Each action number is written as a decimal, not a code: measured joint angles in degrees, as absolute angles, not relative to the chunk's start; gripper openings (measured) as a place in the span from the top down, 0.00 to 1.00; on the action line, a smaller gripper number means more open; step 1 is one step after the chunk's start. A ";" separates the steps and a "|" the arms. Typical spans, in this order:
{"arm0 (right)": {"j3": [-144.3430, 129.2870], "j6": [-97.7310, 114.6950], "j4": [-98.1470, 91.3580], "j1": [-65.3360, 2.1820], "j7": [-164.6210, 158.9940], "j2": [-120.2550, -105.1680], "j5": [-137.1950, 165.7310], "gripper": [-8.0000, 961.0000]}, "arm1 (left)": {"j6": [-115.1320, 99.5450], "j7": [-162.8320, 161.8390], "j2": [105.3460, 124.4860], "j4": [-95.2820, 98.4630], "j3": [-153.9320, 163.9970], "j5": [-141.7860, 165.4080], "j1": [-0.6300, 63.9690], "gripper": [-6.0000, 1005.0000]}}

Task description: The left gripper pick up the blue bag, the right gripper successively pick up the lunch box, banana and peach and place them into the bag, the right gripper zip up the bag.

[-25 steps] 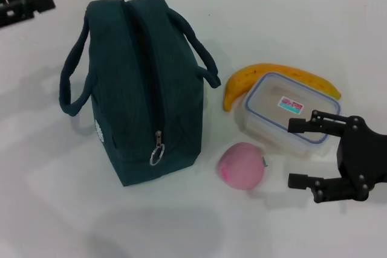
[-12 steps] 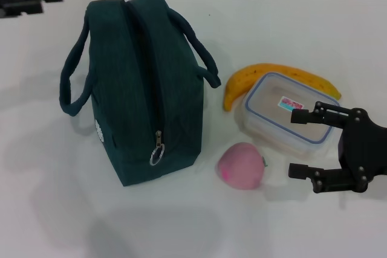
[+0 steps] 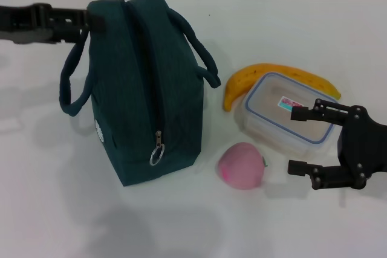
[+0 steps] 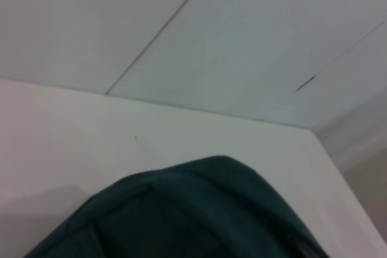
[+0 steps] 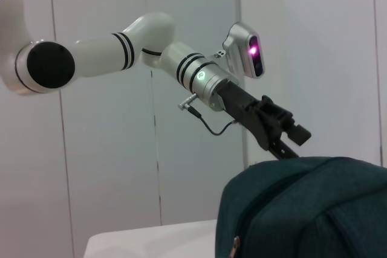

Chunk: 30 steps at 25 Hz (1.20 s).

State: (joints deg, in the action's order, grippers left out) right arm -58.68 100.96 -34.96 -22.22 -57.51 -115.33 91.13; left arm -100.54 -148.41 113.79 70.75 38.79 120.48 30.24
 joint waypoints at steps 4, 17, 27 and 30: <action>-58.62 100.62 -34.93 -22.09 -57.38 -115.31 91.13 0.10 | -100.10 -148.36 113.99 67.36 39.01 123.23 31.73 0.14; -58.51 100.01 -34.69 -21.69 -56.61 -115.31 90.50 0.10 | -98.47 -149.77 115.10 65.89 40.74 127.97 32.92 0.14; -56.49 99.92 -33.63 -20.95 -56.60 -115.31 90.10 0.10 | -96.77 -151.49 115.71 64.20 40.24 127.07 32.39 0.60; -55.26 100.17 -33.00 -20.64 -56.73 -115.28 89.78 0.10 | -97.19 -151.66 115.86 64.18 40.33 126.41 32.38 0.66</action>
State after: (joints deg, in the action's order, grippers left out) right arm -55.26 100.17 -33.00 -20.64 -56.73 -115.28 89.78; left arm -97.19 -151.66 115.86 64.18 40.33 126.41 32.38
